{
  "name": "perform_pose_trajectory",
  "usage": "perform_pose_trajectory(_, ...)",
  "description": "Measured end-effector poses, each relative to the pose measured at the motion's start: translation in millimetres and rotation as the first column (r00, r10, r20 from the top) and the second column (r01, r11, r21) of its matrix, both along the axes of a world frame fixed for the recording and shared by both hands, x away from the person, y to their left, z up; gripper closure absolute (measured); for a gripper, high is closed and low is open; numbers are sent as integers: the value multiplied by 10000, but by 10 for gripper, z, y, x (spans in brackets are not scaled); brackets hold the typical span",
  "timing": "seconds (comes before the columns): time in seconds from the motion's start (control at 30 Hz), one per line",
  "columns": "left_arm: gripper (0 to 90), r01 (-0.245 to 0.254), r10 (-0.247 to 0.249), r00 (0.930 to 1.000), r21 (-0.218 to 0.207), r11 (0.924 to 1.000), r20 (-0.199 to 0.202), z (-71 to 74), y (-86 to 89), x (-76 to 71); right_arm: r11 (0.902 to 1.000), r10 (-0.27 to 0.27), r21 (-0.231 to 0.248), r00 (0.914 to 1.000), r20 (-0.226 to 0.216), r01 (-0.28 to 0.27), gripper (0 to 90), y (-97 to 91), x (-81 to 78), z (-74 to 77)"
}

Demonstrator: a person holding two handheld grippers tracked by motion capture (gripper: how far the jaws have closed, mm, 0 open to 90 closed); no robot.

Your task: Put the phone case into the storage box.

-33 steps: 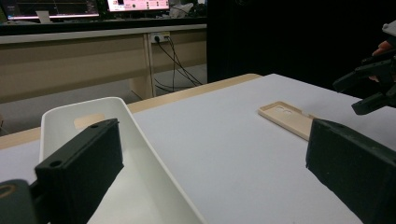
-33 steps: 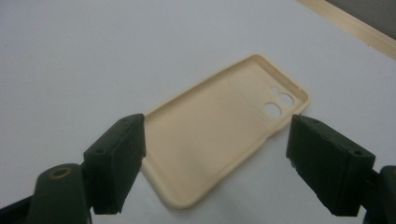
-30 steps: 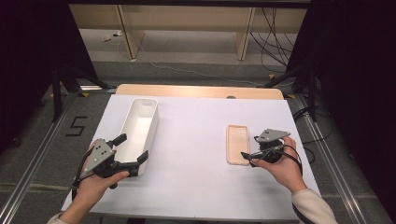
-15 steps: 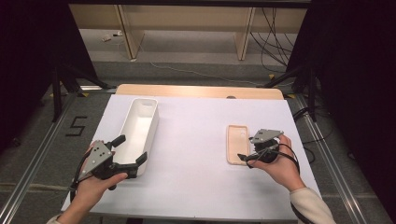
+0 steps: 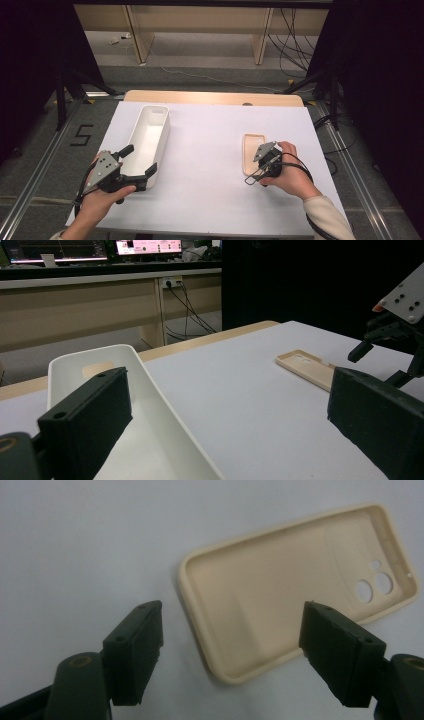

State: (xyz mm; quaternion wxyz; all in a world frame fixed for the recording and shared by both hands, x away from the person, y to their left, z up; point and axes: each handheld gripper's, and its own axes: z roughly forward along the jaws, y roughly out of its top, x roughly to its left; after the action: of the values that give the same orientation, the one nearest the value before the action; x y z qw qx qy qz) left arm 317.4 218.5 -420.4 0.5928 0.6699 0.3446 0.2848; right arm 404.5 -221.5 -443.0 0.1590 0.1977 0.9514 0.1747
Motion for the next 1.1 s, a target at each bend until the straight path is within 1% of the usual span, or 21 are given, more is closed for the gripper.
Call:
perform_pose_trajectory(0.03, 35, 5, -5, 10000, 11, 10000, 11, -1, 1, 1, 9999, 18, -146, 10000, 31, -18, 269, 5, 12, -7)
perform_pose_trajectory(0.13, 35, 7, -7, 10000, -23, 10000, -6, -3, -2, -3, 9988, 43, -482, 9999, -160, -50, 277, 11, 35, -38)
perform_pose_trajectory(0.17, 35, 8, -8, 10000, -11, 10000, -4, -2, -3, -4, 9987, 80, -506, 9998, -201, -90, 277, 10, 44, -45)
perform_pose_trajectory(0.2, 35, 13, -13, 10000, -9, 10000, 3, -2, -3, -3, 9982, 59, -599, 9998, -167, -68, 277, 16, 48, -66)
perform_pose_trajectory(0.27, 35, 10, -10, 10000, 10, 10000, 3, -2, -5, -3, 9966, 123, -806, 9996, -262, -143, 277, 20, 58, -85)
perform_pose_trajectory(0.33, 35, 29, -29, 10000, 21, 10000, 12, -2, -8, -3, 9945, 136, -1031, 9996, -259, -162, 278, 32, 66, -100)
perform_pose_trajectory(0.47, 35, 34, -34, 10000, 0, 10000, 11, -1, -11, -5, 9928, 190, -1174, 9994, -279, -222, 283, 60, 87, -108)
perform_pose_trajectory(0.5, 35, 109, -108, 9999, -76, 9999, 105, -6, -13, 6, 9917, 250, -1257, 9994, -242, -279, 283, 68, 97, -107)
perform_pose_trajectory(0.63, 35, 27, -27, 10000, -26, 10000, 6, 0, -9, -7, 9873, 305, -1555, 9993, -215, -334, 286, 108, 126, -107)
perform_pose_trajectory(0.73, 35, 29, -29, 10000, -16, 10000, 7, 0, -8, -7, 9864, 417, -1581, 9987, -306, -461, 289, 130, 145, -112)
perform_pose_trajectory(0.77, 36, 47, -47, 10000, -45, 10000, 44, -5, -10, -1, 9852, 398, -1660, 9988, -277, -438, 290, 140, 146, -117)
perform_pose_trajectory(0.8, 36, 14, -14, 10000, 1, 10000, -5, -3, -7, -6, 9845, 419, -1689, 9985, -340, -470, 292, 147, 153, -117)
perform_pose_trajectory(0.97, 35, 26, -26, 10000, -9, 10000, 6, -2, -6, -6, 9817, 421, -1836, 9980, -462, -499, 300, 167, 168, -134)
perform_pose_trajectory(1.1, 36, 20, -20, 10000, 17, 10000, -3, -7, -6, -4, 9799, 457, -1924, 9980, -443, -534, 318, 180, 174, -131)
